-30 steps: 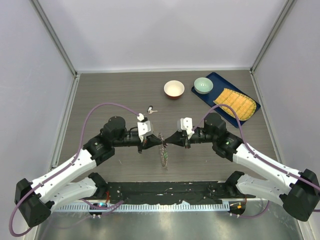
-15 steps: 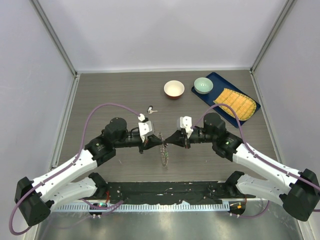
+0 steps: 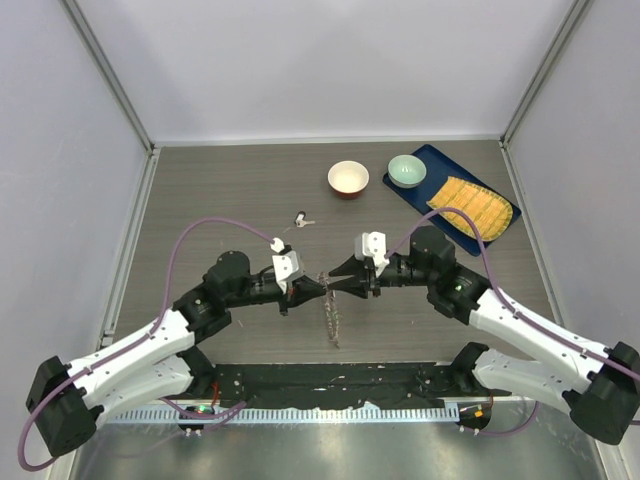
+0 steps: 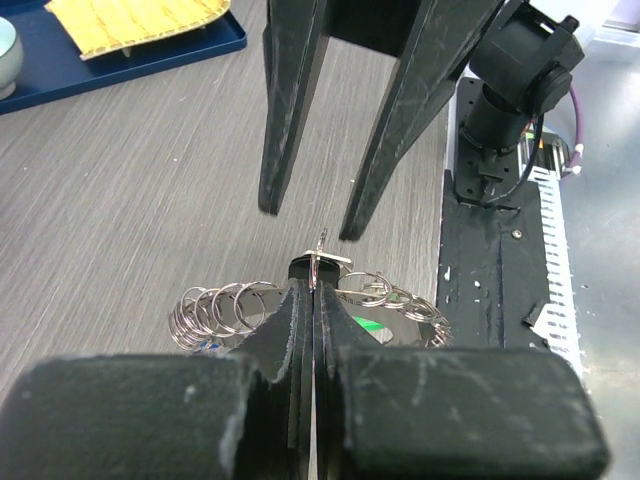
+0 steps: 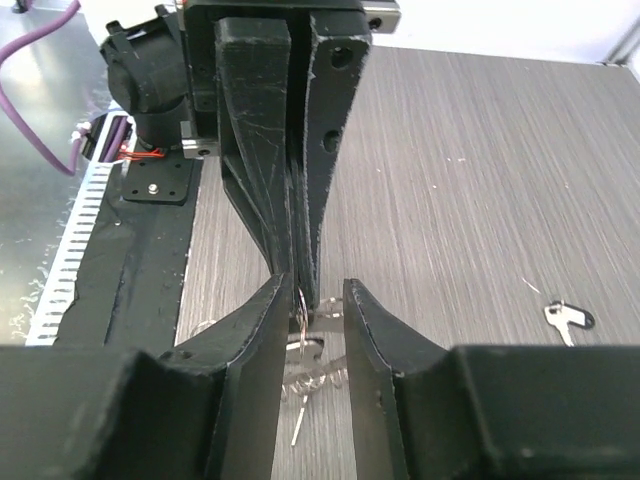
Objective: Put the keys on the keyring
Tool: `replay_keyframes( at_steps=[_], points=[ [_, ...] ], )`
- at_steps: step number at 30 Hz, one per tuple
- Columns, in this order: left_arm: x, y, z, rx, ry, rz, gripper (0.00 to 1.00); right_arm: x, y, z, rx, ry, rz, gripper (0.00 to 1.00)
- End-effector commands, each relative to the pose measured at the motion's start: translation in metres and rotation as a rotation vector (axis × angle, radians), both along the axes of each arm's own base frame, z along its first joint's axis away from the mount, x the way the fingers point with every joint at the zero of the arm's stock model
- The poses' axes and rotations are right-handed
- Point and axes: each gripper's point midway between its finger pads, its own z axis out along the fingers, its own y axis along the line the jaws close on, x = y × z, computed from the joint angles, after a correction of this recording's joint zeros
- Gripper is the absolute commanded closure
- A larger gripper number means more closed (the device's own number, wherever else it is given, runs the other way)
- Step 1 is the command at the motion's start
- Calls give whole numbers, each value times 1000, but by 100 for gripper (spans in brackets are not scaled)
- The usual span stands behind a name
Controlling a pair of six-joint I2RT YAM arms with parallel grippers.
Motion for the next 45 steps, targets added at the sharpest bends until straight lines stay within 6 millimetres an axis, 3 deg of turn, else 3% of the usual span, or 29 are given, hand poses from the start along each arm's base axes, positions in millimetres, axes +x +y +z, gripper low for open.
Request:
replay_keyframes(
  at_steps=[1, 7, 16, 22, 38, 40, 42, 45],
  points=[
    [7, 0, 38, -129, -99, 42, 100, 9, -9, 25, 20, -55, -88, 66],
    [5, 4, 40, -155, -112, 58, 100, 1, -18, 0, -56, -12, -87, 68],
    [1, 2, 47, -178, -116, 31, 100, -2, -8, -14, -92, 19, -9, 75],
    [-1, 1, 50, -184, -118, 20, 100, 0, -7, -13, -88, 12, -16, 81],
    [-3, -3, 45, -162, -98, -12, 100, 3, -9, -6, -75, -14, -41, 83],
    [-3, -3, 44, -160, -96, -13, 100, 3, -9, -6, -74, -12, -36, 88],
    [-4, -3, 44, -159, -95, -15, 100, 2, -8, -7, -76, -7, -30, 99],
    [-2, -3, 44, -152, -94, -10, 100, 1, -8, -4, -72, -8, -26, 99]
  ],
)
